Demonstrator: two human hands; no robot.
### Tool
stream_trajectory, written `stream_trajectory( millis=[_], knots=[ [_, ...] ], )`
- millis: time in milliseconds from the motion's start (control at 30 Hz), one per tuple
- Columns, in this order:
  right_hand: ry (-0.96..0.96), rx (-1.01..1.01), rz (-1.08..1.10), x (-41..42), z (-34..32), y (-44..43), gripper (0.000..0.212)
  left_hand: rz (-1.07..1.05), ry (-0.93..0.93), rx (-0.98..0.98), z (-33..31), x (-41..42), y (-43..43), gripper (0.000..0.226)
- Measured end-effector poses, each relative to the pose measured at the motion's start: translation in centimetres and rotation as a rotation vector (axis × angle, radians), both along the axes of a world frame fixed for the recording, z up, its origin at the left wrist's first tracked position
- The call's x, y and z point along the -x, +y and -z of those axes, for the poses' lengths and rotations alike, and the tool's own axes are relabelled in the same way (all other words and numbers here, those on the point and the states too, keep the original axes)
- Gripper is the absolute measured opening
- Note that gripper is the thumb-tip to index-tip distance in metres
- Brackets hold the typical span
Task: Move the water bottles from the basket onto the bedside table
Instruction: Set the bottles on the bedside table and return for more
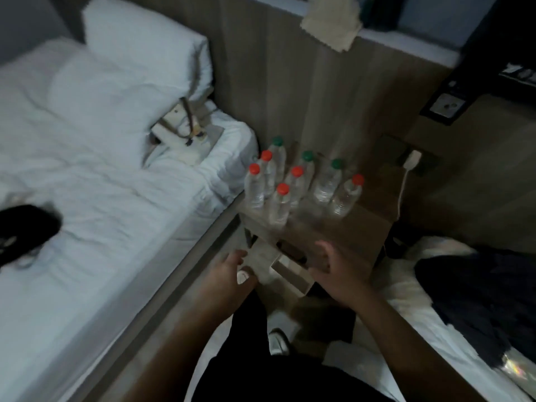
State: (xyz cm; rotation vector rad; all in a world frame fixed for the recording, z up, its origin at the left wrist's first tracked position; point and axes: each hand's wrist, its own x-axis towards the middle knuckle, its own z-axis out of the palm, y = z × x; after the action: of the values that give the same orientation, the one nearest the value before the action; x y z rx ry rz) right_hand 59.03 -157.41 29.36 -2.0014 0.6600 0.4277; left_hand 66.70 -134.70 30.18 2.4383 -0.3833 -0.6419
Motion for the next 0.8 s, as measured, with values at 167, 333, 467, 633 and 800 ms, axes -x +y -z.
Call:
stream_trajectory(
  millis=[167,333,467,633,800],
  knots=[
    [0.05,0.182,-0.331,-0.4,-0.1,4.6,0.053,-0.198,0.032,-0.056,-0.5,5.2,7.8,0.058],
    [0.058,0.28,-0.607,-2.1,-1.5,11.0,0.051,-0.448,0.072,-0.052,-0.2,10.2,15.5,0.06],
    [-0.025,0.336,-0.789,-3.3,-2.5,18.6,0.05,-0.646,0.049,-0.026,-0.5,14.2,22.4,0.06],
    [-0.06,0.356,-0.983,-1.5,-2.7,31.2,0.051,-0.856,0.045,-0.013,-0.8,21.0,33.7,0.06],
    [-0.091,0.3,-1.125,3.1,-2.5,44.3,0.053,-0.958,0.073,-0.083,-0.7,29.0,44.3,0.059]
  ],
)
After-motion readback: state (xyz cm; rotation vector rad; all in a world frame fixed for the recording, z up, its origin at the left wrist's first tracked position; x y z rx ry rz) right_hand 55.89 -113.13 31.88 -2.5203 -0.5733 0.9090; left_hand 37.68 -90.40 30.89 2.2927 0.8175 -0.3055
